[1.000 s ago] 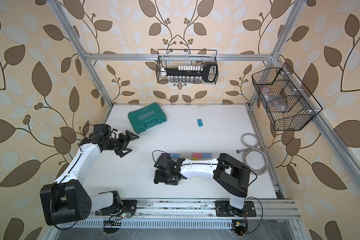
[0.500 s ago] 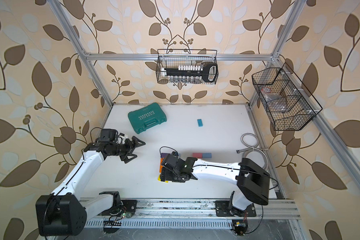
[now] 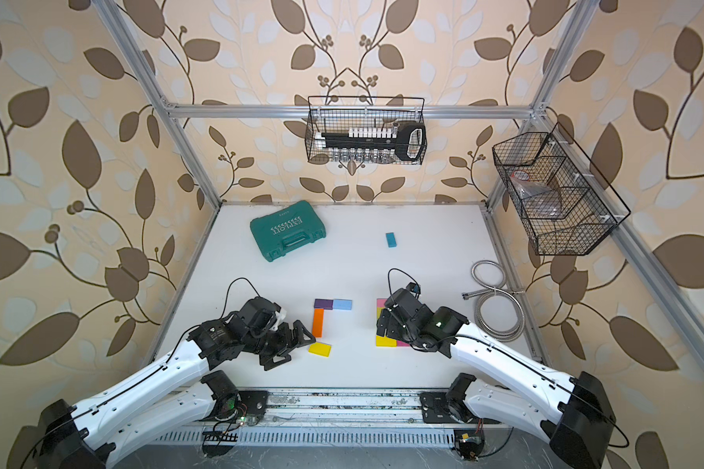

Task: Assemble the letter c with building blocks
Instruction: Assemble the building block at the center of the board.

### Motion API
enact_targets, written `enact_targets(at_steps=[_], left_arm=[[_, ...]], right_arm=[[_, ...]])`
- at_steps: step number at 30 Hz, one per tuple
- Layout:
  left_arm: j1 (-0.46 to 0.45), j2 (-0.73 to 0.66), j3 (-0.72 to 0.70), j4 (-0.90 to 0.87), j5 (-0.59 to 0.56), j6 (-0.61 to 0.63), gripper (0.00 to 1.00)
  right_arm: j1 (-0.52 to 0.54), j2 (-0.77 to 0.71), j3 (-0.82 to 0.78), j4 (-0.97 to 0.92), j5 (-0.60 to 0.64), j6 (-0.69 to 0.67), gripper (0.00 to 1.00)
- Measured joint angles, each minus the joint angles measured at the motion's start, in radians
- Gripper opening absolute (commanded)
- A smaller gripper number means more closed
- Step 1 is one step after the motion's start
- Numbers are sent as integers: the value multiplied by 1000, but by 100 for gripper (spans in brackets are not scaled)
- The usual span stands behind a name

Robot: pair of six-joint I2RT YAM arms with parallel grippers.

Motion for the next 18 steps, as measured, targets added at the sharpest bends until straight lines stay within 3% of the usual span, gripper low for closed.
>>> enact_targets(at_steps=[8,18], left_arm=[[-197,108,-48,176,-103,-141,99],[-277,267,-48,376,-172,-220,99]], right_arm=[[-53,8,-1,-33,-2,-65,96],[-55,23,-1,-29,-21,-80,96]])
